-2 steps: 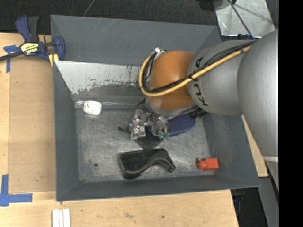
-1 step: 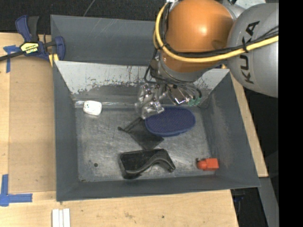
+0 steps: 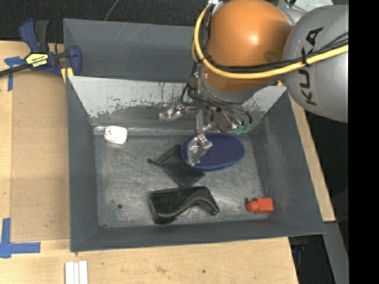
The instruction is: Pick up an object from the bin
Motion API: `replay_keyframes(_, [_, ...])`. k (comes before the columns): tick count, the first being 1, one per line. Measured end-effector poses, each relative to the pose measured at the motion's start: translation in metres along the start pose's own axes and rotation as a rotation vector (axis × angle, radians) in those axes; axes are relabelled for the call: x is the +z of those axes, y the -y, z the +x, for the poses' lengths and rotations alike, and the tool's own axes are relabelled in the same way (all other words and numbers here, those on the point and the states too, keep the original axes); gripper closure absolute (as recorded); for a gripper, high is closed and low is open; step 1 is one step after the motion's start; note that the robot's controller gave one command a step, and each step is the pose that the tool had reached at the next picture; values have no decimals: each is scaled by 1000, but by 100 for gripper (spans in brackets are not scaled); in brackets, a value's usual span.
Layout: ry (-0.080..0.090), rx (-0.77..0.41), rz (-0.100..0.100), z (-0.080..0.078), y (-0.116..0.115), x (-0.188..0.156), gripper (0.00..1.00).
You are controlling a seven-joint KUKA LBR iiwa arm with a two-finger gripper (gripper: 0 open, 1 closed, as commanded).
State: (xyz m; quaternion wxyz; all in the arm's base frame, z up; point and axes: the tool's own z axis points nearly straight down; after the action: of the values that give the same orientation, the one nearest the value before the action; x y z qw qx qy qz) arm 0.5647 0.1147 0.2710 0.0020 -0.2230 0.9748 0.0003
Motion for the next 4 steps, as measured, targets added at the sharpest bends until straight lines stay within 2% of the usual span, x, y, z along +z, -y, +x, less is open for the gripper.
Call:
replay_keyframes(1, [9,-99,2,34,44,153,0])
replay_keyframes(2, [1,-297,0,-14,101,197,0])
replay_keyframes(3, [11,-359,4,-2,100,196,0])
replay_keyframes(4, [16,-358,6,-4,101,193,100])
